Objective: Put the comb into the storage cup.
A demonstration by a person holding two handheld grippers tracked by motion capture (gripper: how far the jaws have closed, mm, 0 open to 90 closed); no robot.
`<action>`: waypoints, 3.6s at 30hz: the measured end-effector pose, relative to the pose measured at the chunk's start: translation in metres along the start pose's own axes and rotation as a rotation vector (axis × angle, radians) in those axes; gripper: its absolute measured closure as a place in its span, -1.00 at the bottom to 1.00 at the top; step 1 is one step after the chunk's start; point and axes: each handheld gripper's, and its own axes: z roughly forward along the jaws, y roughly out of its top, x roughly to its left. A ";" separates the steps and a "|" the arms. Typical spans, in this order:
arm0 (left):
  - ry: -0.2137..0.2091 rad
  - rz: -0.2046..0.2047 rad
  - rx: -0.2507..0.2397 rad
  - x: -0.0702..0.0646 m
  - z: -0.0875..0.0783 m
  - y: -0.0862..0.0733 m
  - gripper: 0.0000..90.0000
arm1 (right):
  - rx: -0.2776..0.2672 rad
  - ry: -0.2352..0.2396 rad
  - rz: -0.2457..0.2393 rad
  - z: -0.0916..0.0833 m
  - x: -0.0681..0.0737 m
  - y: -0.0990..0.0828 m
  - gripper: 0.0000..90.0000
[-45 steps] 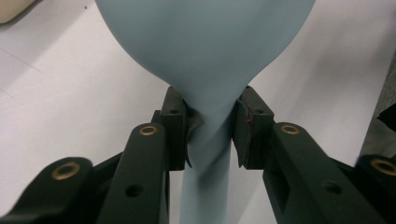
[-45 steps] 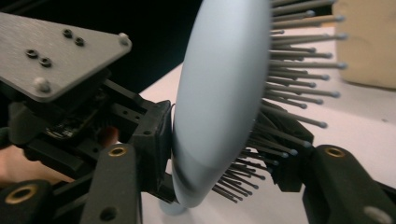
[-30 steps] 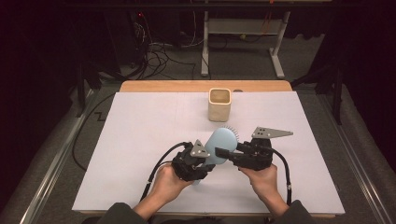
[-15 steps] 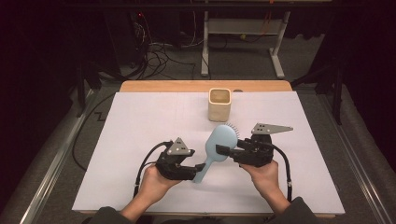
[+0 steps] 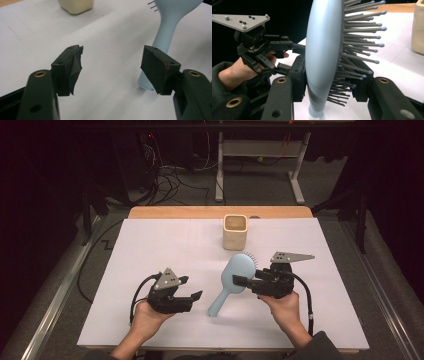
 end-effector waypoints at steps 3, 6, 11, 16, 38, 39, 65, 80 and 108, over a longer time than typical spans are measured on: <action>0.020 -0.012 -0.015 0.005 -0.005 -0.005 -0.29 | 0.002 -0.001 0.004 0.000 -0.001 0.000 0.23; 0.036 -0.021 -0.025 0.010 -0.011 -0.010 -0.29 | 0.007 0.000 0.008 0.000 -0.002 0.000 0.23; 0.069 -0.049 -0.056 0.019 -0.023 -0.020 -0.29 | 0.011 -0.001 0.016 0.001 -0.003 0.000 0.23; 0.096 -0.071 -0.082 0.028 -0.034 -0.030 -0.29 | 0.014 -0.003 0.022 0.001 -0.004 0.001 0.23; 0.167 -0.152 -0.142 0.049 -0.056 -0.063 -0.32 | 0.021 -0.025 0.023 -0.007 -0.006 0.005 0.22; 0.167 -0.157 -0.144 0.050 -0.057 -0.065 -0.33 | 0.021 -0.027 0.021 -0.008 -0.007 0.005 0.22; 0.251 -0.205 -0.206 0.068 -0.063 -0.102 -0.34 | 0.016 -0.081 0.022 -0.030 -0.014 0.015 0.22; 0.262 -0.245 -0.183 0.072 -0.059 -0.109 -0.34 | 0.009 -0.125 0.021 -0.037 -0.024 0.022 0.22; 0.276 -0.253 -0.191 0.072 -0.061 -0.109 -0.33 | -0.044 -0.248 0.037 -0.051 -0.046 0.048 0.23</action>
